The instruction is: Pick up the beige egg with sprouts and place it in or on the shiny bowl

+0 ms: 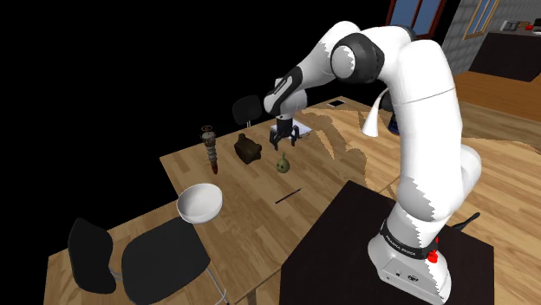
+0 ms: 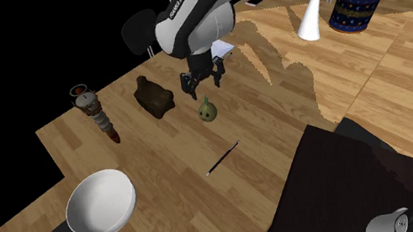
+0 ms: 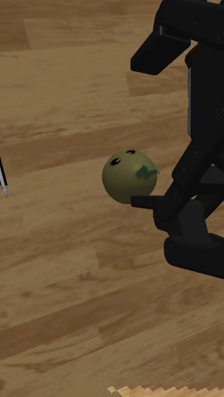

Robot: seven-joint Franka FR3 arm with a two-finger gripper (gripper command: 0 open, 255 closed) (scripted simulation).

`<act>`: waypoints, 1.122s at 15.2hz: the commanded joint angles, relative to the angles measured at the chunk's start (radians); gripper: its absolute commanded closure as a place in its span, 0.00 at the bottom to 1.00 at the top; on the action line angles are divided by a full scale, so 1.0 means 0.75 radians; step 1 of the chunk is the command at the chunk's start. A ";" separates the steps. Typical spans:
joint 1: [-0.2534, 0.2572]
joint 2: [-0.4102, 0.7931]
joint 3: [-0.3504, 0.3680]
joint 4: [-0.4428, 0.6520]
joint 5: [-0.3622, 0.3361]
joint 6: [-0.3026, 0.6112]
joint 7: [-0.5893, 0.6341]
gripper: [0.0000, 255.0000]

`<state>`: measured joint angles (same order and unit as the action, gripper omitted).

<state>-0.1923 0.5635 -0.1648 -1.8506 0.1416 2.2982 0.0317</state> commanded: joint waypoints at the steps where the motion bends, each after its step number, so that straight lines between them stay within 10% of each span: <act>1: -0.021 0.095 0.001 0.095 0.019 0.002 0.007 0.00; 5: -0.070 0.304 0.004 0.325 0.052 -0.017 0.025 0.00; 17: -0.078 0.396 0.019 0.335 0.066 0.066 0.016 0.00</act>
<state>-0.2508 0.8607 -0.1504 -1.5993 0.1912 2.3468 0.0441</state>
